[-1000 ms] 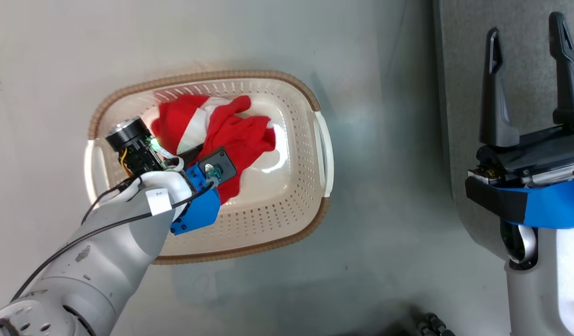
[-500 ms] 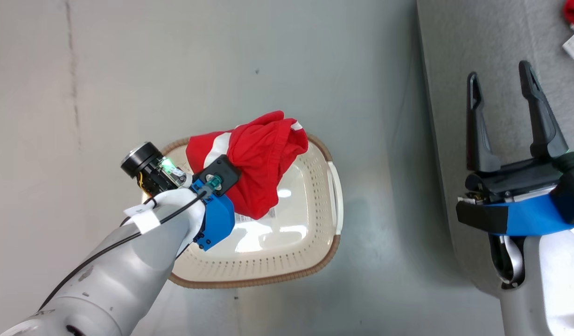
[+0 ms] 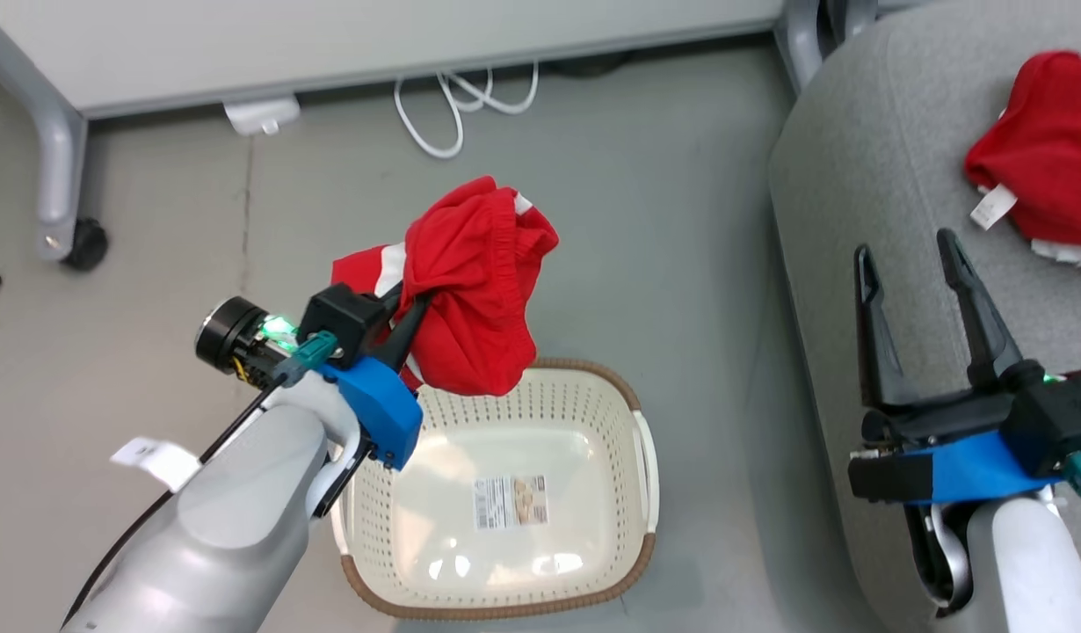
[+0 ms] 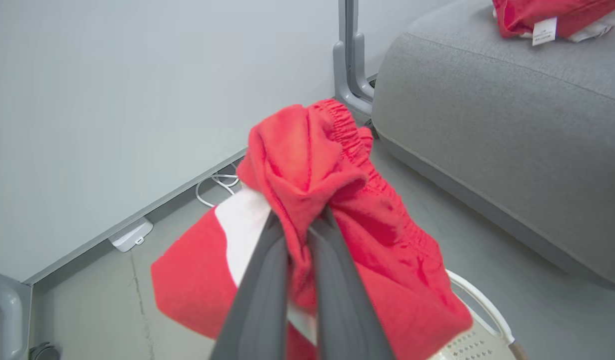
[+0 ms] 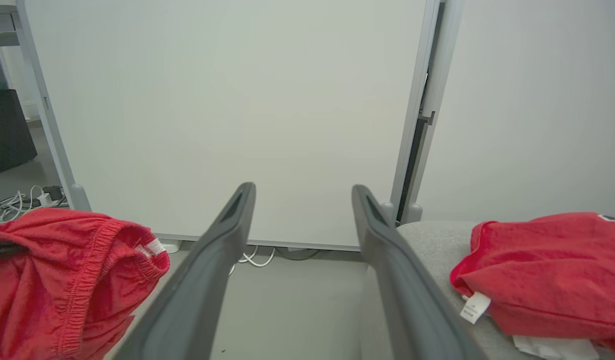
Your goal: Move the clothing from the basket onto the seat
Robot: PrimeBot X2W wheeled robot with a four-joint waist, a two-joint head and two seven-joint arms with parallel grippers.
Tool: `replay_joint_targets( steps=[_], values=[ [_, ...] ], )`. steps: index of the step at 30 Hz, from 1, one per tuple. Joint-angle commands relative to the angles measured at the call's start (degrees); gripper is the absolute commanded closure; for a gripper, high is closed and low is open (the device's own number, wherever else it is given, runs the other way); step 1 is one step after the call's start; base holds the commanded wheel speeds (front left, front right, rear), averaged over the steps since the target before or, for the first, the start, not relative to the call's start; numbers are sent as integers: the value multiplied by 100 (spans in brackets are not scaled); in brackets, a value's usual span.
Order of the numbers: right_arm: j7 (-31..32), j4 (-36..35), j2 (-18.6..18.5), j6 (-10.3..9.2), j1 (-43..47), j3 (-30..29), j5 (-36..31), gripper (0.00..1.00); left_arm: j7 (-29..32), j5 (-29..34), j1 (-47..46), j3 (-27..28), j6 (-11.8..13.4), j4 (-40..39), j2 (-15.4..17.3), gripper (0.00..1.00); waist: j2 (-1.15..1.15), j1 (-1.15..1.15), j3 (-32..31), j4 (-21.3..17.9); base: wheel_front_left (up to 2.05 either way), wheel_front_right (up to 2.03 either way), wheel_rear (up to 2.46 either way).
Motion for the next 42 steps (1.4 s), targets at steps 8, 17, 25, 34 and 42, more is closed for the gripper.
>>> replay_joint_targets(
  steps=[8, 17, 25, 34, 42],
  values=[
    [-3, 133, 2, 2, 444, 25, 138, 0, -30, 268, 719, 1166, 67, -991, 79, 100, -1, 1, -904, 83, 0, 0, 0],
    [-3, 260, 2, 2, 772, 124, 286, 0, -30, 508, 1198, 1790, 17, -1584, -104, 100, -1, 1, -1503, 85, 0, 0, 0],
    [-3, 269, 2, 2, 972, 144, 351, 0, -30, 610, 1291, 1836, -39, -1809, -209, 100, -1, 1, -1726, 99, 0, 0, 0],
    [-3, 104, 2, 2, 790, 492, 227, 0, -30, 691, 1191, 1838, -63, -1915, -289, 100, -1, 1, -1710, 147, 0, 0, 0],
    [-3, 201, -263, 2, 230, 2067, 20, 0, -30, 749, 1014, 1850, -74, -1941, -340, 100, -1, 1, -1572, 207, 0, 0, 0]
  ],
)
